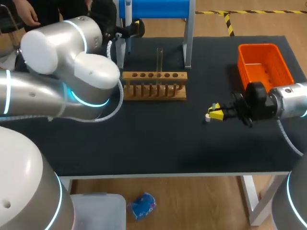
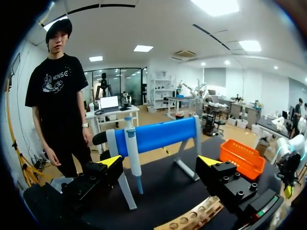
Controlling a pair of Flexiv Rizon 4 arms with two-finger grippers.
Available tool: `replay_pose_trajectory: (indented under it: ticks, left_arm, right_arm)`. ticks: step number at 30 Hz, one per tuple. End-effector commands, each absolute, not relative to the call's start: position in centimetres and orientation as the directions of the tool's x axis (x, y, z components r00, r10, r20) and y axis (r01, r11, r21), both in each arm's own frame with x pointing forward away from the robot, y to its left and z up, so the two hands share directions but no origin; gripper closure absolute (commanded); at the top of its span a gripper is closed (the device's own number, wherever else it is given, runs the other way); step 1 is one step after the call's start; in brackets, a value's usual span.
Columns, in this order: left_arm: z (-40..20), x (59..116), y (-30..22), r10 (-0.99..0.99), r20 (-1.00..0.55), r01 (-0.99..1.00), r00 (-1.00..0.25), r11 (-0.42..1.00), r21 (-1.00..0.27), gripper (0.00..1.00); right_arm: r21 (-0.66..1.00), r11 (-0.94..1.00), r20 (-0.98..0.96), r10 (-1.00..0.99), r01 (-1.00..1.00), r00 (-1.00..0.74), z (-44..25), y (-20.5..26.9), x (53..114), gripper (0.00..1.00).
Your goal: Invert the test tube, pick up the pipette, mount the tip to pipette, aspirate from beaker and dispense into the tube, eject the tip, return the pipette, and cap with the stopper.
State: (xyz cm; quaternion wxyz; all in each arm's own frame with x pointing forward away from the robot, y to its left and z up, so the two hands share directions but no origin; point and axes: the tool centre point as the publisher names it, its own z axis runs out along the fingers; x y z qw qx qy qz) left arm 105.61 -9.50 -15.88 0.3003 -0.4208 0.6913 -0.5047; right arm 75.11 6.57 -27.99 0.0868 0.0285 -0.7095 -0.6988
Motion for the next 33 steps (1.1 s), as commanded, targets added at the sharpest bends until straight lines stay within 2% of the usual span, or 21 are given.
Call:
replay_pose_trajectory:
  ticks: [1, 16, 33]
  left_arm:
    - [-16.6, 108.1, -11.0, -0.904, -0.001, -0.289, -0.428, 0.137, -0.948, 0.00]
    - [-18.5, 112.5, -11.2, -0.923, -0.009, -0.284, -0.384, 0.127, -0.950, 0.00]
    - [-19.2, 113.6, -11.3, -0.929, -0.016, -0.288, -0.369, 0.131, -0.949, 0.00]
  right_arm:
    - [0.996, 0.024, 0.083, -0.161, 0.080, -0.983, -27.9, 6.5, 75.1, 1.00]
    - [0.996, 0.024, 0.083, -0.161, 0.080, -0.983, -27.9, 6.5, 75.1, 1.00]
    - [0.996, 0.024, 0.083, -0.161, 0.080, -0.983, -27.9, 6.5, 75.1, 1.00]
